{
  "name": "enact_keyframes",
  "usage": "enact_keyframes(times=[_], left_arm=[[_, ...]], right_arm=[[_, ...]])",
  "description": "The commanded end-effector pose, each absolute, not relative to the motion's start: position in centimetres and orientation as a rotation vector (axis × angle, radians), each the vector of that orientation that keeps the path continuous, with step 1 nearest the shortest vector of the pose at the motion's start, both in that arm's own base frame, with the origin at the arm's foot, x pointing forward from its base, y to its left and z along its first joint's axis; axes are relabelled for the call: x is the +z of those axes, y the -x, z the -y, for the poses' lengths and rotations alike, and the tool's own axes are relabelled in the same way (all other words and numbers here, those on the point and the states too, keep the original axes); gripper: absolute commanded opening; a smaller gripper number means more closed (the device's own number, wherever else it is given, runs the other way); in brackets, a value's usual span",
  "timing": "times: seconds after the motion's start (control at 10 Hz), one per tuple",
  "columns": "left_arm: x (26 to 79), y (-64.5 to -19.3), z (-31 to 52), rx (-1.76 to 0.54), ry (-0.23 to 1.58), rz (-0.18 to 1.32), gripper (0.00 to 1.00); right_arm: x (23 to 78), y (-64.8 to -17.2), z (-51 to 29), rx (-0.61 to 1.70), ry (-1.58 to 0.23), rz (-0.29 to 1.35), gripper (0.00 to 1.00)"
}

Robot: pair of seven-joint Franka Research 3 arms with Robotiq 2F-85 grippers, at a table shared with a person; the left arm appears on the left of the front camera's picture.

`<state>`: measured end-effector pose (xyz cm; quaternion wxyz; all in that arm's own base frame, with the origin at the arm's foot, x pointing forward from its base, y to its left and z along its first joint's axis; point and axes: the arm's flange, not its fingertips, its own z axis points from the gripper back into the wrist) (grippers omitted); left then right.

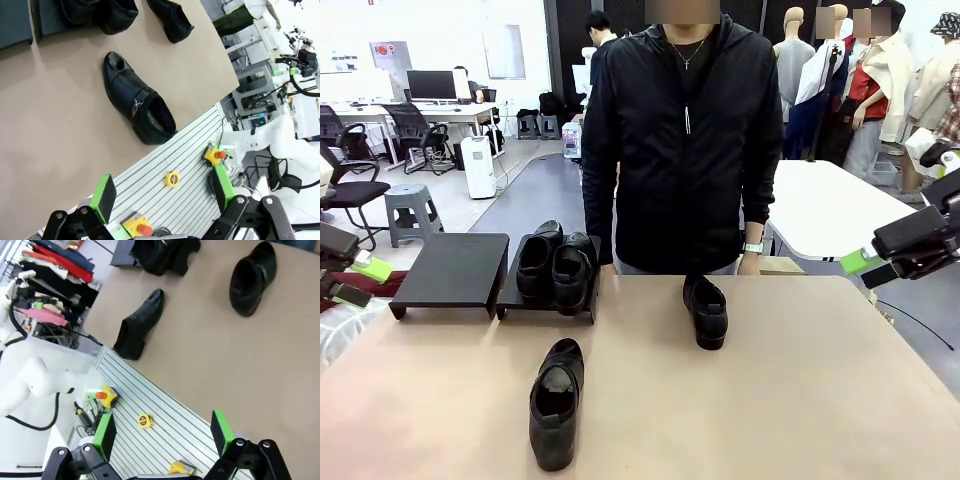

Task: Organize the shoes by placing them on the stand.
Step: Pick up one Shoe and place it in the middle of the table, then place the Shoe from the middle of the table onto the Shoes Stand.

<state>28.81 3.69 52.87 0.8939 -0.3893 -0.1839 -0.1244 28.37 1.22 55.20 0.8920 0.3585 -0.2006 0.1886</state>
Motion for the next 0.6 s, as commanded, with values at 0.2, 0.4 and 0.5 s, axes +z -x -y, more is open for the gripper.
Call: enact_keyframes(times=[0.2,0.4,0.5], left_arm=[[52.94,-28.83,-3.63,-0.27,0.827,0.394,1.0],[52.94,-28.83,-3.63,-0.27,0.827,0.394,1.0],[52.94,-28.83,-3.63,-0.27,0.827,0.394,1.0]], right_arm=[[55.66,-27.88,-1.13,0.431,-0.733,0.431,1.0],[55.66,-27.88,-1.13,0.431,-0.733,0.431,1.0],[55.66,-27.88,-1.13,0.431,-0.733,0.431,1.0]])
